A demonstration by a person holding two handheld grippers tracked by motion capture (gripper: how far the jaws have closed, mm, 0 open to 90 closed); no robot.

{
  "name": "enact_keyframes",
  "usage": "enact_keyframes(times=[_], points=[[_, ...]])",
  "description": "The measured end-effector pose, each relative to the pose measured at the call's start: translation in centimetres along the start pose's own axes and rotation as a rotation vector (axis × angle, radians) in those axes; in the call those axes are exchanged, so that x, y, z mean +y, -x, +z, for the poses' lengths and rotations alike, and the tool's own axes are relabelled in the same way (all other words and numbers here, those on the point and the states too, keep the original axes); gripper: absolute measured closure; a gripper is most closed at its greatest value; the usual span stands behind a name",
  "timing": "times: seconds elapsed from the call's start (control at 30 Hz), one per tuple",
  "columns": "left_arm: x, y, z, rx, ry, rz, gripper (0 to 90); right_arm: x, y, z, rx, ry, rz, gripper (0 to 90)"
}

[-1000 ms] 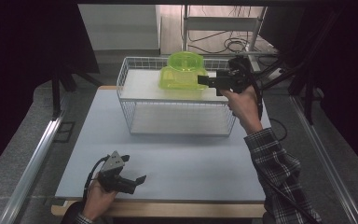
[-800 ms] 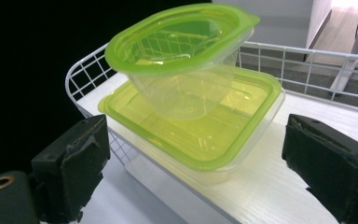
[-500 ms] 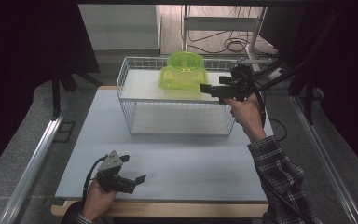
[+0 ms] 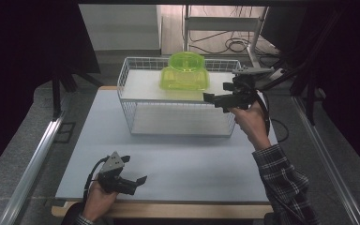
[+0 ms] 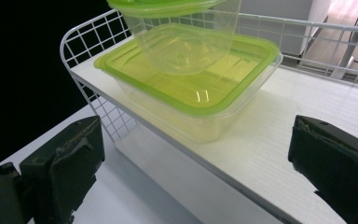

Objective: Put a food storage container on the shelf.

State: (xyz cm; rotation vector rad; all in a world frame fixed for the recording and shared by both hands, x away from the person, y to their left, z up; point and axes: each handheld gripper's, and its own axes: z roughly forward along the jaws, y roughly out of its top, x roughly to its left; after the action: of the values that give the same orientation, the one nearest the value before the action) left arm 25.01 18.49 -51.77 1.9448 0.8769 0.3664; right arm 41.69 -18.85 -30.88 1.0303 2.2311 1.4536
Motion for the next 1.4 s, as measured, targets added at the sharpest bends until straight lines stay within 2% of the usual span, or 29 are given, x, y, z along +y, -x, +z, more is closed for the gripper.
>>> enact_keyframes(times=[0.4, 0.8, 1.4], points=[[0.0, -0.1, -0.1, 0.010, 0.000, 0.003, 0.0, -1.3, -0.7, -0.9, 0.005, 0.019, -0.034, 4.0], [-0.1, -0.1, 0.1, 0.029, -0.017, 0.002, 0.0, -3.3, -1.5, -0.9, -0.006, -0.006, -0.075, 3.8], [-0.1, -0.1, 0.2, 0.056, -0.034, 0.015, 0.0, -6.9, -1.9, -0.5, -0.015, -0.038, -0.073, 3.2]])
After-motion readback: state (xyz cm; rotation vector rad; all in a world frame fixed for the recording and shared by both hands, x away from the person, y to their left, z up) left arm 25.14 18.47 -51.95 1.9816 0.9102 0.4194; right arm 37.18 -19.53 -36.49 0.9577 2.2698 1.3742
